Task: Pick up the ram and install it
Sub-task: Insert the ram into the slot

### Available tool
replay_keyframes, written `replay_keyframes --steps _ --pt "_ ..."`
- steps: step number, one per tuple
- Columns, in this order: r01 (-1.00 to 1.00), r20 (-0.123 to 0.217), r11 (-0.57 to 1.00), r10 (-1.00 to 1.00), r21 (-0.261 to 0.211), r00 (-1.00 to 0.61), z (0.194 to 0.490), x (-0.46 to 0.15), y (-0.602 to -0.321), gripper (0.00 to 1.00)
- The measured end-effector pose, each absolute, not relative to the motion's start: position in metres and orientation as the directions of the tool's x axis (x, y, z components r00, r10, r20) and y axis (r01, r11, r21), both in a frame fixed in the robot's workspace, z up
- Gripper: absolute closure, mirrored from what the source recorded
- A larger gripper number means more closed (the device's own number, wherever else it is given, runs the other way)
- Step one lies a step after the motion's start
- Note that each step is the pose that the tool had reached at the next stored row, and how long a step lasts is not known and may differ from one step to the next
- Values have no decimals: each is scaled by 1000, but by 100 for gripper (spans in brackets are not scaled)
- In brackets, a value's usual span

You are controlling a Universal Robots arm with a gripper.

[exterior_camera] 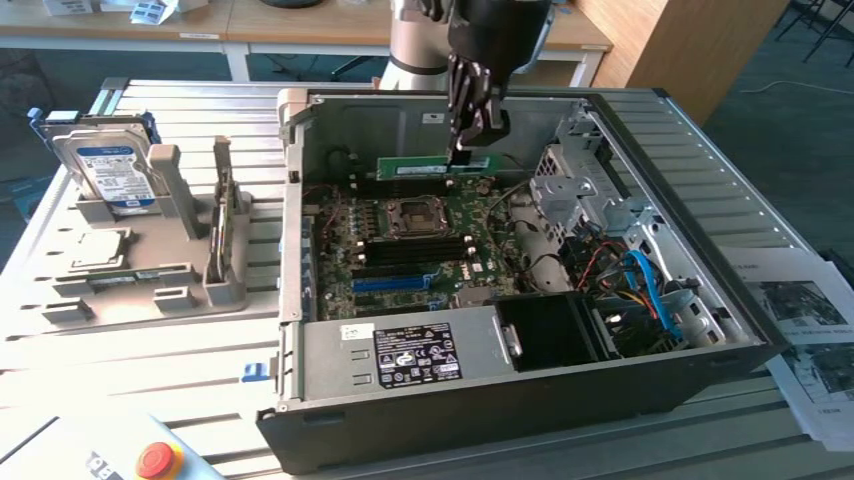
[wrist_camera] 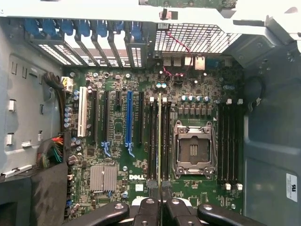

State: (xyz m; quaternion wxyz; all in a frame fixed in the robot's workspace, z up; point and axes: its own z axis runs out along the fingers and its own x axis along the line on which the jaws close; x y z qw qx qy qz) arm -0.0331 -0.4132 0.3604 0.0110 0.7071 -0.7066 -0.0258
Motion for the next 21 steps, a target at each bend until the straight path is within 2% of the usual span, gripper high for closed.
replay_keyframes --steps 21 --pt "-999 -21 -1 -1000 52 0 322 -37 -413 88"
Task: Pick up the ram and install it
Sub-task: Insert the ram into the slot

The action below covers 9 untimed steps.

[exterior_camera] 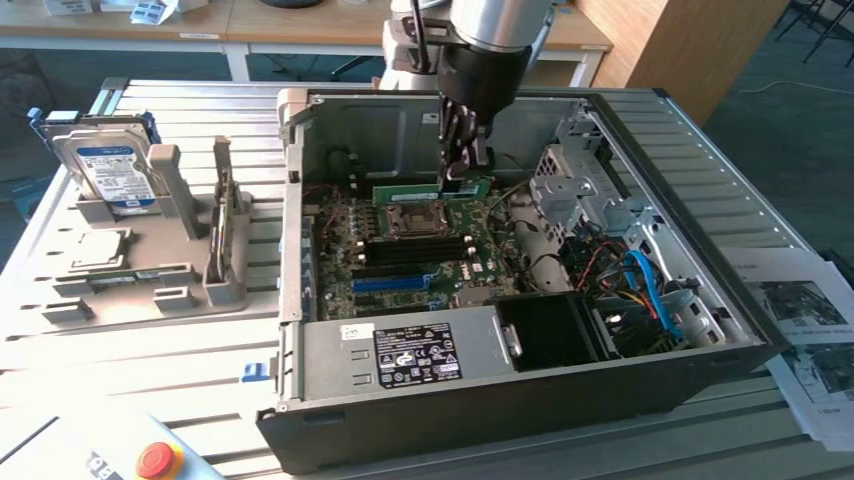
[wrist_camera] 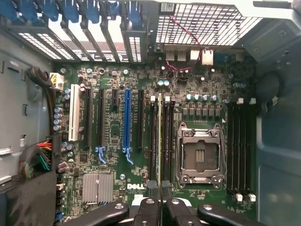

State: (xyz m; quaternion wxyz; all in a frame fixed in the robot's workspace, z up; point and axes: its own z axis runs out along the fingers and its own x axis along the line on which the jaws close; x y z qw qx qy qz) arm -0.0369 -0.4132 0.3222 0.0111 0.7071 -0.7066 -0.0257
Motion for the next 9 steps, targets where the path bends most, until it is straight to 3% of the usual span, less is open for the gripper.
replay_keyframes --steps 9 --pt "-999 -21 -1 -1000 52 0 306 -39 -413 88"
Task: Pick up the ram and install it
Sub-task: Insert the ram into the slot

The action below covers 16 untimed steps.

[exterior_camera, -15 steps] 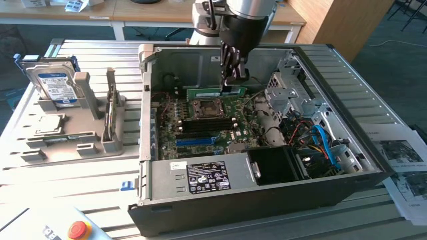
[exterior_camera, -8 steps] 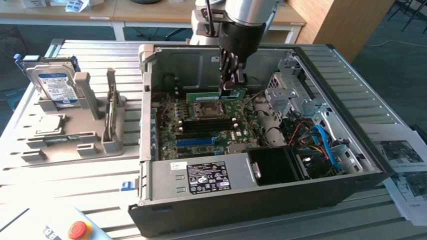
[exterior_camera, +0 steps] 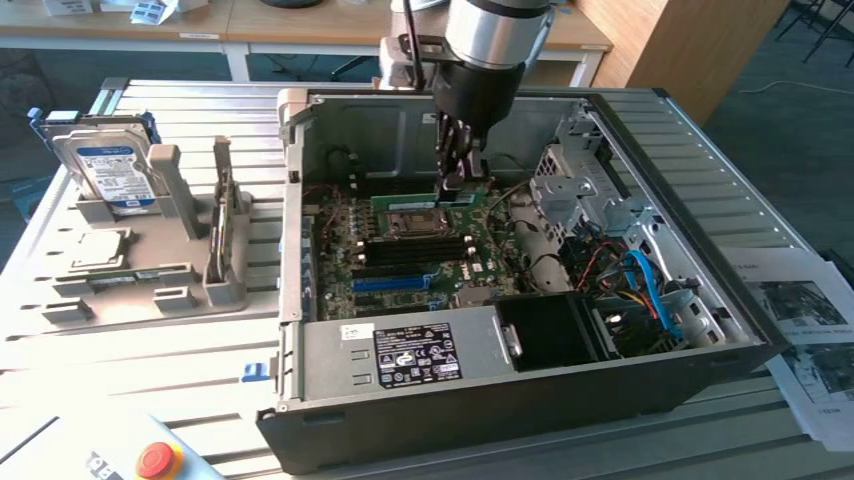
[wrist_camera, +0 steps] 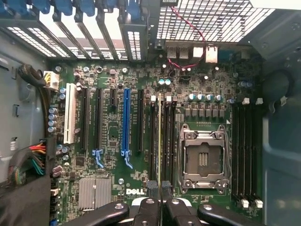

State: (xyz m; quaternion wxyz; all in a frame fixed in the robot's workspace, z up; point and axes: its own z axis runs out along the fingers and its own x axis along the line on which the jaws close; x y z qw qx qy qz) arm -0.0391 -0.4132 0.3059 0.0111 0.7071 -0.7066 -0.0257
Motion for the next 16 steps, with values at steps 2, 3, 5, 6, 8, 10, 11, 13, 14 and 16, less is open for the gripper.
replay_keyframes --steps 2,3,5,6,8,10,11,13,14,16 --pt "-999 -21 -1 -1000 52 0 302 -40 -413 88" --pt "-999 -21 -1 -1000 52 0 300 -40 -413 88" --pt "-999 -21 -1 -1000 52 0 297 -40 -413 88" --pt "-999 -21 -1 -1000 52 0 295 -41 -413 88" --pt "-999 -21 -1 -1000 52 0 291 -41 -413 88" --pt "-999 -21 -1 -1000 52 0 288 -42 -413 88" --pt "-999 -21 -1 -1000 52 0 286 -42 -413 88" --pt "-999 -21 -1 -1000 52 0 282 -42 -413 88" --pt "-999 -21 -1 -1000 52 0 280 -42 -413 88" --pt "-999 -21 -1 -1000 52 0 277 -43 -413 88"
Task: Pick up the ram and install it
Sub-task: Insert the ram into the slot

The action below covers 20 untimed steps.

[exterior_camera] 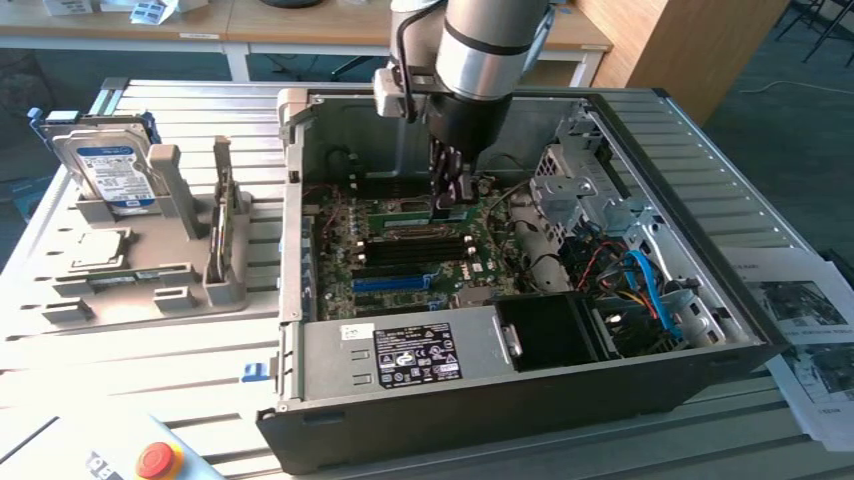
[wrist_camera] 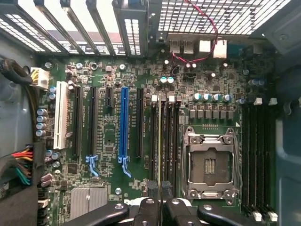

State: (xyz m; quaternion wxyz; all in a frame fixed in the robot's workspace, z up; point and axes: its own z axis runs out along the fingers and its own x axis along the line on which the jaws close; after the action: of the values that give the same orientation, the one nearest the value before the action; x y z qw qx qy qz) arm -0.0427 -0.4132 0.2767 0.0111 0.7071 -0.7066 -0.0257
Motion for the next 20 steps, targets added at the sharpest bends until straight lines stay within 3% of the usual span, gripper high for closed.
replay_keyframes --steps 20 --pt "-999 -21 14 -1000 52 -15 265 -42 -413 88"
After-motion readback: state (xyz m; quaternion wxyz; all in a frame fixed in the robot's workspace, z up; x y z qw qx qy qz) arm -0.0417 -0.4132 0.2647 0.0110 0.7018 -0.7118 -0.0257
